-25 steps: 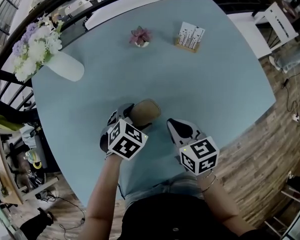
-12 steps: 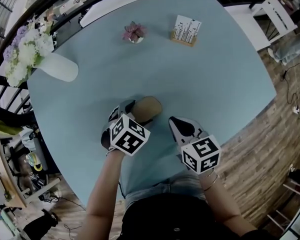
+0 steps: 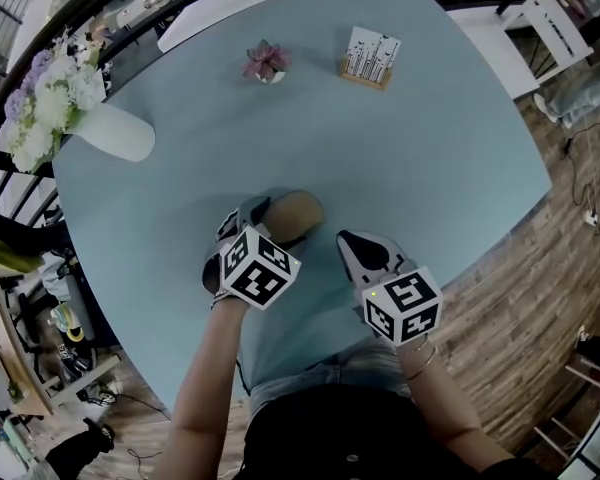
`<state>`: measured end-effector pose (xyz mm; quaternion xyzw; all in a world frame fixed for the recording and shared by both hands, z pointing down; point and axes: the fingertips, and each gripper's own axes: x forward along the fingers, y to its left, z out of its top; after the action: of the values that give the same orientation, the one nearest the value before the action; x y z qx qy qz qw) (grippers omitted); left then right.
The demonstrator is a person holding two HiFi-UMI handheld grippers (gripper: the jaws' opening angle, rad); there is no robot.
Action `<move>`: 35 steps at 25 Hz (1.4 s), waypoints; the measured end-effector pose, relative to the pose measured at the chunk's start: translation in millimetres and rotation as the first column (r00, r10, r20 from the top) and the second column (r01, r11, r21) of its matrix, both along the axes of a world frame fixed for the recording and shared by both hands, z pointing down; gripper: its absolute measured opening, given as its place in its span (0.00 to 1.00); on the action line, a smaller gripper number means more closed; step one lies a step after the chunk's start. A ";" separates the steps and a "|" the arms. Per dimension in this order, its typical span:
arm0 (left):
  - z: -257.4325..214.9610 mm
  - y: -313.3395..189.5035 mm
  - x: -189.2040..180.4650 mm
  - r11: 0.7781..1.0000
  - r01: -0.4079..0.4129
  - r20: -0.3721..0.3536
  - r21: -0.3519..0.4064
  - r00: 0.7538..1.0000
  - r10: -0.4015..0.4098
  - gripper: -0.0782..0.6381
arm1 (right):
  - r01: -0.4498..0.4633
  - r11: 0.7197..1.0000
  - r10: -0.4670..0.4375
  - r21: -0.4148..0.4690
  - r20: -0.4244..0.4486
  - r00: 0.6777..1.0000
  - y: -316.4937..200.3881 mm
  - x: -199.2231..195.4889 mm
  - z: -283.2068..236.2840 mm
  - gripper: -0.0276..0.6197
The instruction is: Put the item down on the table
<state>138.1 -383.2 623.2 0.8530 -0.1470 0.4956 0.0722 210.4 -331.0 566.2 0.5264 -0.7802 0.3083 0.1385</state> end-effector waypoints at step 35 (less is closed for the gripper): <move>-197.2 16.4 -54.9 0.901 0.433 -0.602 0.021 0.726 -0.334 0.66 | 0.176 0.949 -0.161 0.262 -0.076 0.984 -7.1 -44.6 -124.7 0.05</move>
<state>83.2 -366.8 426.0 0.9169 -0.3303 0.1700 0.1463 165.8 -338.1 441.5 0.4800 -0.8527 0.1726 0.1128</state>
